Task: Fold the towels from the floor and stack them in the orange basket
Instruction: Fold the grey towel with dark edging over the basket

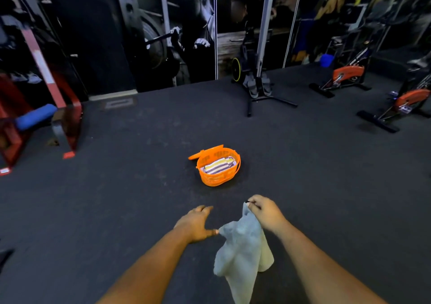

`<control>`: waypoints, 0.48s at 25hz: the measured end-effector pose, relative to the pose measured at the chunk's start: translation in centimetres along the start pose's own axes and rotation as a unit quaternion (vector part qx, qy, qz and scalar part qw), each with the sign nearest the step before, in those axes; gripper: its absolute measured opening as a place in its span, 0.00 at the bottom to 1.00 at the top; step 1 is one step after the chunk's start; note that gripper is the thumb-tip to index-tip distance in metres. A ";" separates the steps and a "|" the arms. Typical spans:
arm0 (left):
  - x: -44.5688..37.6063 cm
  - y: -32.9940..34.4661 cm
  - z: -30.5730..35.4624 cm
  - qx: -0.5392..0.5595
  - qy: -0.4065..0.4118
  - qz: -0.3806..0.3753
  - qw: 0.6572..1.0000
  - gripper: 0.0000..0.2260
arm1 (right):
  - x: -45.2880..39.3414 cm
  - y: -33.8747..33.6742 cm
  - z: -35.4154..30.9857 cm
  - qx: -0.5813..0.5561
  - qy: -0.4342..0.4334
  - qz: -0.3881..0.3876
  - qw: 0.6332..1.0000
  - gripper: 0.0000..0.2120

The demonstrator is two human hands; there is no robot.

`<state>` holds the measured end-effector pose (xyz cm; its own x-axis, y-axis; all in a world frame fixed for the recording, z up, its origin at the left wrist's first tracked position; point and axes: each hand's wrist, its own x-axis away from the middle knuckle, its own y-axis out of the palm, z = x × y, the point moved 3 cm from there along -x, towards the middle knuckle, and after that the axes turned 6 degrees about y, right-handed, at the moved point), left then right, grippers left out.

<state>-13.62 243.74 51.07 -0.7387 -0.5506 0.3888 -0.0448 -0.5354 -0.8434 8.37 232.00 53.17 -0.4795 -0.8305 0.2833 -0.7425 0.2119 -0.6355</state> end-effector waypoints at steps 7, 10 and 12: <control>-14.9 -7.2 4.6 0.132 0.086 0.051 0.986 0.27 | -14.9 -5.9 -4.6 -0.047 -0.113 -0.198 0.973 0.09; -21.7 -10.6 4.6 0.255 0.107 0.101 0.956 0.04 | -21.4 -8.1 -5.9 -0.121 -0.109 -0.195 0.967 0.06; -25.8 -12.8 2.9 0.353 0.100 0.167 0.915 0.05 | -25.2 -9.3 -5.2 -0.108 -0.094 -0.215 0.966 0.08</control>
<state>7.92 262.94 52.92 -0.7434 -0.6686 0.0174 0.5998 -0.6780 -0.4249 24.93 253.65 55.74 -0.0260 -0.9406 0.3386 -0.9442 -0.0881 -0.3173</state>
